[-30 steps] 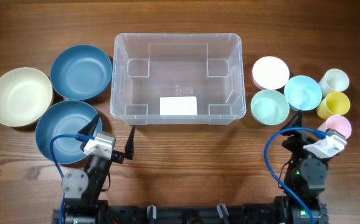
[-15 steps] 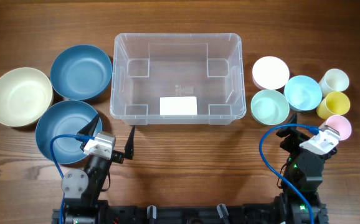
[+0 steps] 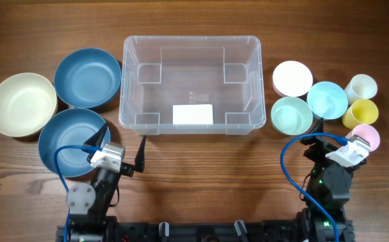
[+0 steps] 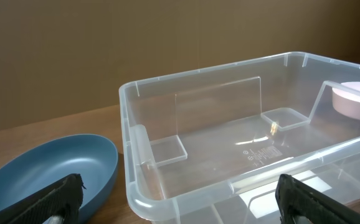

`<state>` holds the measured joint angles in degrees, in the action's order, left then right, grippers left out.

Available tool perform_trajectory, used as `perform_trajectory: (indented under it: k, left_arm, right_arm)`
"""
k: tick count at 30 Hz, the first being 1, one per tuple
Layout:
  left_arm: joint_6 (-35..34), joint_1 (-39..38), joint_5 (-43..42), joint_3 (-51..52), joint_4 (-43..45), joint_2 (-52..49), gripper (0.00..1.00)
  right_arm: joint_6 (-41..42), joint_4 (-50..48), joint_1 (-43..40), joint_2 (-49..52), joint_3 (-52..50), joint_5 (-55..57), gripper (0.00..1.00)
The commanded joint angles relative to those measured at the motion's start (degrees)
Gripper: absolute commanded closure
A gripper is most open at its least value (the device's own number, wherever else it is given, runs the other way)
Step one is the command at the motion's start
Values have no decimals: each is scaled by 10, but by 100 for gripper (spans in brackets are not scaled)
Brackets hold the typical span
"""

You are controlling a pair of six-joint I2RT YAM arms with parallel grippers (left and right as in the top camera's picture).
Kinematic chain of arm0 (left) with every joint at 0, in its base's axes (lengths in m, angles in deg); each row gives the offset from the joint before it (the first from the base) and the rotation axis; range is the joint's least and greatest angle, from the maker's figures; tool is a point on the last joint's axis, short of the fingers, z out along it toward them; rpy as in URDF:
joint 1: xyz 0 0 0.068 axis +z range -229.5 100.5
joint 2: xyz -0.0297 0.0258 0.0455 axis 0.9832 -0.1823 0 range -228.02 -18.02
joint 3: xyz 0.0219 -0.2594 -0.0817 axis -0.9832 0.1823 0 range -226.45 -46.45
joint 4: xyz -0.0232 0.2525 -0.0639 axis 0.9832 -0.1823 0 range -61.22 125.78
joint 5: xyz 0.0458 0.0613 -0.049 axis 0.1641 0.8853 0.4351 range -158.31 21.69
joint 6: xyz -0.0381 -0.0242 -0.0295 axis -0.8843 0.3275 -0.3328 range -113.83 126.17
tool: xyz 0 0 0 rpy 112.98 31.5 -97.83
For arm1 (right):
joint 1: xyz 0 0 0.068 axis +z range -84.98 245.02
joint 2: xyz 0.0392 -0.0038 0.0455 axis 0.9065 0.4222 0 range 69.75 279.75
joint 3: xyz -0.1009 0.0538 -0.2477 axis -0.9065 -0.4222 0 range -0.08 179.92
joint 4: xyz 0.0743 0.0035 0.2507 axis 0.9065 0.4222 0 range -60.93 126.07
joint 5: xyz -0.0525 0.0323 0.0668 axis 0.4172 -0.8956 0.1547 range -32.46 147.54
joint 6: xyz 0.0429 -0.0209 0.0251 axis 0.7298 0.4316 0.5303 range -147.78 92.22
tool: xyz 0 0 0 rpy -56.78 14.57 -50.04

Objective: Pack container

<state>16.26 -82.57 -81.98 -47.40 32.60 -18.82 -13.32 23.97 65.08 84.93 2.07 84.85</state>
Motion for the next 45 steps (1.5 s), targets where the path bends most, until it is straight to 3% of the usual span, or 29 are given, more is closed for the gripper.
perform_trajectory:
  k: [1,4,8,15,19,24,32,45]
  left_arm:
    - [11,-4,-11,6,2,4,0]
    - [11,-4,-11,6,2,4,0]
    - [11,-4,-11,6,2,4,0]
    - [11,-4,-11,6,2,4,0]
    - [11,-3,-11,6,2,4,0]
    - [11,-4,-11,6,2,4,0]
    - [11,-4,-11,6,2,4,0]
    - [11,-4,-11,6,2,4,0]
  right_arm:
    - [-10,-69,-3,1,-2,13,1]
    - [-48,-135,-3,1,-2,13,1]
    - [-209,-207,-2,1,-1,1,0]
    - [-235,-333,-2,1,-1,-14,0]
    - [-235,-359,-2,1,-1,-17,0]
    - [-234,-297,-2,1,-1,-17,0]
    - [-233,-63,-2,1,-1,-43,0]
    - [-233,64,-2,1,-2,-65,0]
